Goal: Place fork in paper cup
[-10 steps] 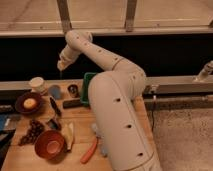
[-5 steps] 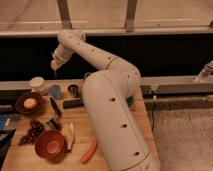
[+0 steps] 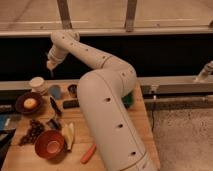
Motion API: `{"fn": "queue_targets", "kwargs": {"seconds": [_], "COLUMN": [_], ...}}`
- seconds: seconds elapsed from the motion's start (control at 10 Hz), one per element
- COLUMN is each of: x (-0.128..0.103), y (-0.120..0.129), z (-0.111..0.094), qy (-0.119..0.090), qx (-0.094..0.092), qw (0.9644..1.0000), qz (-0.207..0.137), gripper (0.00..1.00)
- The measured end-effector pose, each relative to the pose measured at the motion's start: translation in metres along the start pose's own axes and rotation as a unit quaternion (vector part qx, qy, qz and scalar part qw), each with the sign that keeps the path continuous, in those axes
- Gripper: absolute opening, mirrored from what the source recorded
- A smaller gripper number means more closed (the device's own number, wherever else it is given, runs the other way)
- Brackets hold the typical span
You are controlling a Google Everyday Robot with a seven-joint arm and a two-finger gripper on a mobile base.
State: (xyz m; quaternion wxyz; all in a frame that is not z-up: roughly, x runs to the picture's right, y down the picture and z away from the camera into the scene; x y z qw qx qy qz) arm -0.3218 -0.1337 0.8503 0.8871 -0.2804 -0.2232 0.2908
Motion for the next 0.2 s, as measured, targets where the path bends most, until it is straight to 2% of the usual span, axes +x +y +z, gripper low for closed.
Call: {"fn": "queue_targets", "kwargs": {"seconds": [0.2], "x": [-0.0129], "y": [0.0025], "z": [0.0047], "qy": [-0.026], "qx": [0.005], "qw": [0.9996], "qz": [-0.007], "gripper": [0.00]}}
